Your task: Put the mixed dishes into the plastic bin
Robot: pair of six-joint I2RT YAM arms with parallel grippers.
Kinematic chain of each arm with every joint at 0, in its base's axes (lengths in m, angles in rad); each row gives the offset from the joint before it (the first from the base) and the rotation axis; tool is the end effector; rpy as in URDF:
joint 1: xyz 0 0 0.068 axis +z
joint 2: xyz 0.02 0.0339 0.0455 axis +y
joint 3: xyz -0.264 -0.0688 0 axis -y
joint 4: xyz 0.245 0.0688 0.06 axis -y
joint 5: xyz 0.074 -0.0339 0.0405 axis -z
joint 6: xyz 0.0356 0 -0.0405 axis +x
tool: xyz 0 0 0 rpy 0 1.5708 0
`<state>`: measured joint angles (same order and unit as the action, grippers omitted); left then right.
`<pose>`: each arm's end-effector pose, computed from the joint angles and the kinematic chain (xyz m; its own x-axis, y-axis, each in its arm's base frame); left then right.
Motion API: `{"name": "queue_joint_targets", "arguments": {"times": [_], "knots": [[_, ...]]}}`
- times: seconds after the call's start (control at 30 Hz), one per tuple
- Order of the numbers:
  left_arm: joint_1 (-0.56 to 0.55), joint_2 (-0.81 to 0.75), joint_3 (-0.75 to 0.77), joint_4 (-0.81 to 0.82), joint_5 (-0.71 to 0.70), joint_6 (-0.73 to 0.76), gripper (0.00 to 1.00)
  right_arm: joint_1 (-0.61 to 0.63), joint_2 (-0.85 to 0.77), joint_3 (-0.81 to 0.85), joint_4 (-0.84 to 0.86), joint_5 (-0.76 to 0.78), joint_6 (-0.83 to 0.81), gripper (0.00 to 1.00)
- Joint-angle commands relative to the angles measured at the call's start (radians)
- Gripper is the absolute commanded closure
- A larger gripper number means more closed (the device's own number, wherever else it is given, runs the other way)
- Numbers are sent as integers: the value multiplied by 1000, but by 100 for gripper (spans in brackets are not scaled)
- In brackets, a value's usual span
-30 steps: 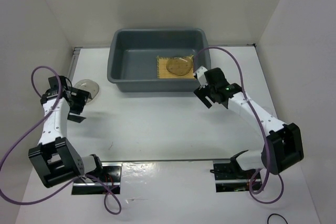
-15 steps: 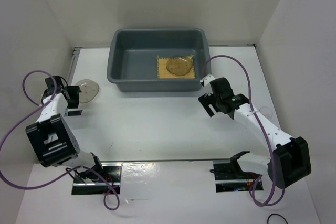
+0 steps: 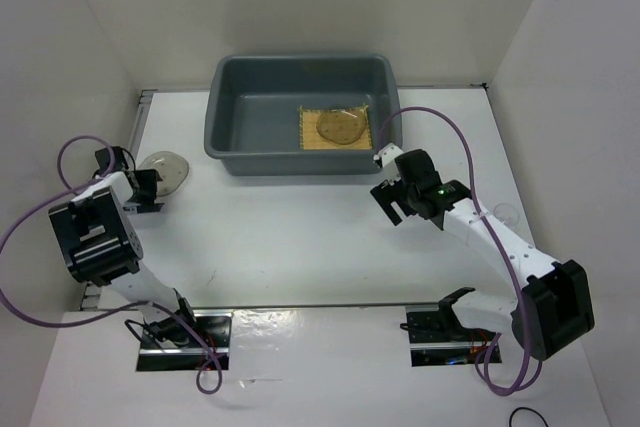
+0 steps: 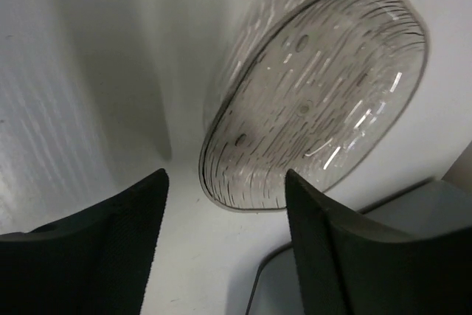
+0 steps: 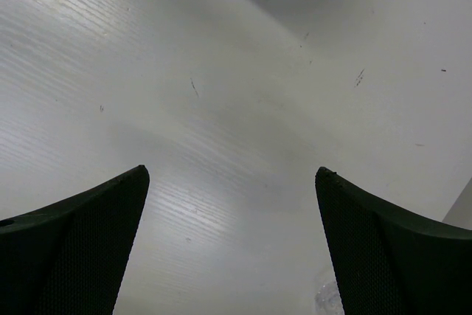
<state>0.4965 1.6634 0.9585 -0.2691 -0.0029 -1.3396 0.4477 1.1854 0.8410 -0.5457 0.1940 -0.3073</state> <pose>0.2914 0.1580 0.1727 0.2984 -0.9454 -0.1311 -0.8174 -0.1822 -0.5465 0.2195 0.0978 0.2472 -0.5723 -0.6041 -0.5545 -0.5125 0.7914 -0.3332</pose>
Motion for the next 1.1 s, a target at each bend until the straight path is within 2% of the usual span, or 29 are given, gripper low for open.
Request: {"name": "queue_joint_targets", "arguments": {"times": [0.0,0.17,0.27,0.33,0.37,0.47,0.6,0.67,0.77,0.87,0.9,1.07], "knots": [[-6,53,-4,65,52,5,31,11,-24,-10,38,-13,7,3],[-6,127,36,76,84,62,40,11,-4,-10,38,9,7,4],[-6,139,26,79,84,62,68,11,5,-10,38,30,16,4],[-6,165,26,91,110,72,98,11,14,-10,38,30,16,4],[-6,177,39,55,119,98,100,11,14,-10,38,30,16,4],[-15,202,166,-118,68,138,100,20,32,-10,38,30,16,4],[-15,113,288,-180,-20,148,100,7,42,-10,38,30,16,4],[-15,67,388,-213,-29,100,100,-4,62,-19,17,16,-6,4],[-24,35,489,-202,10,70,100,-4,62,-43,1,51,-18,4],[-56,51,636,-179,102,80,100,-4,30,-71,-11,143,-18,4],[-81,64,726,-179,124,101,100,-4,-1,-83,-2,154,-18,4],[-212,182,1029,-301,147,154,100,-14,-44,-94,38,139,16,4]]}}
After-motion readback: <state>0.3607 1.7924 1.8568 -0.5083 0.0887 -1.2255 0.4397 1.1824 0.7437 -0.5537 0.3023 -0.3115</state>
